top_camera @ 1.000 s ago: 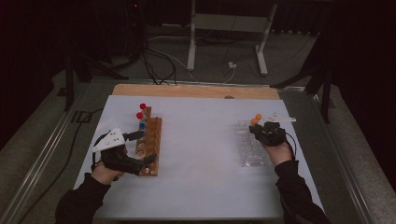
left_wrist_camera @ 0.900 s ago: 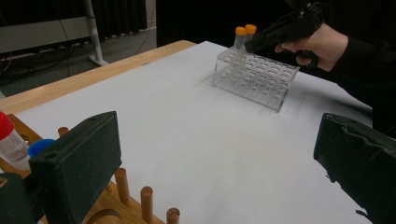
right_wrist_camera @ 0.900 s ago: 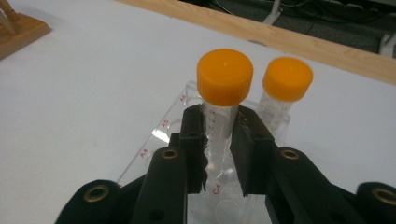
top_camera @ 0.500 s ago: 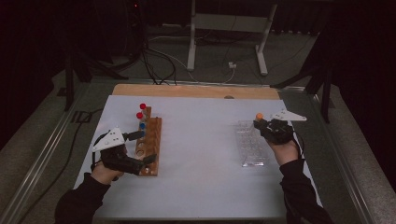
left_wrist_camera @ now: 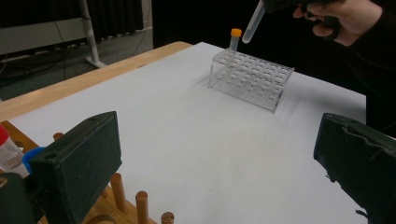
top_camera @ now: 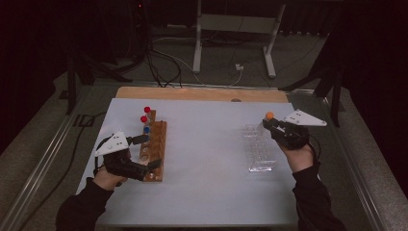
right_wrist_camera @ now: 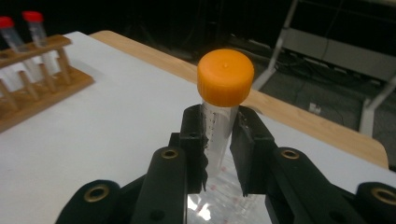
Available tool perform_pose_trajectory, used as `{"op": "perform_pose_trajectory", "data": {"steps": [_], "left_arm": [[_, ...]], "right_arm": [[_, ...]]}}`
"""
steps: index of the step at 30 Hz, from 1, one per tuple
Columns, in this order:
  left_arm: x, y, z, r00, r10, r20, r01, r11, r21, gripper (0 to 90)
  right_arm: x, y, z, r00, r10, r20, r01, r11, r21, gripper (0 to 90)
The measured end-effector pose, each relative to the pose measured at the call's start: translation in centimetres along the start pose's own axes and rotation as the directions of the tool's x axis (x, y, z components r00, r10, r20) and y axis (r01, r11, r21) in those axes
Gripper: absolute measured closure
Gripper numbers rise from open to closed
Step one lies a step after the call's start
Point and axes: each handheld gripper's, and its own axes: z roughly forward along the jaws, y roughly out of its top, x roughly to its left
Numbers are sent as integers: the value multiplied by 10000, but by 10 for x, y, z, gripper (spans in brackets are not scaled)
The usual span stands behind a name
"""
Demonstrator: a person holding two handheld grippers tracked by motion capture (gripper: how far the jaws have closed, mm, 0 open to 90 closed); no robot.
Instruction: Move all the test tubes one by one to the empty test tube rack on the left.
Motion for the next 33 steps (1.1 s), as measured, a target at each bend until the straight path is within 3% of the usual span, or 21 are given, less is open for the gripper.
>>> {"op": "perform_pose_trajectory", "data": {"steps": [8,13,23,33], "left_arm": [[-8,7,3,9996,263,46,-264,9996,120,18],[-12,12,8,9991,346,240,-350,9992,181,18],[-21,17,23,9966,416,712,-442,9984,355,19],[-32,23,43,9901,532,1301,-600,9970,488,24]], "right_arm": [[24,4,3,9956,-435,-832,443,9990,79,750],[41,0,11,9870,-632,-1476,694,9969,372,750],[77,-9,27,9571,-1133,-2667,1406,9864,855,750],[106,-11,30,9215,-1491,-3586,1925,9773,884,750]]}}
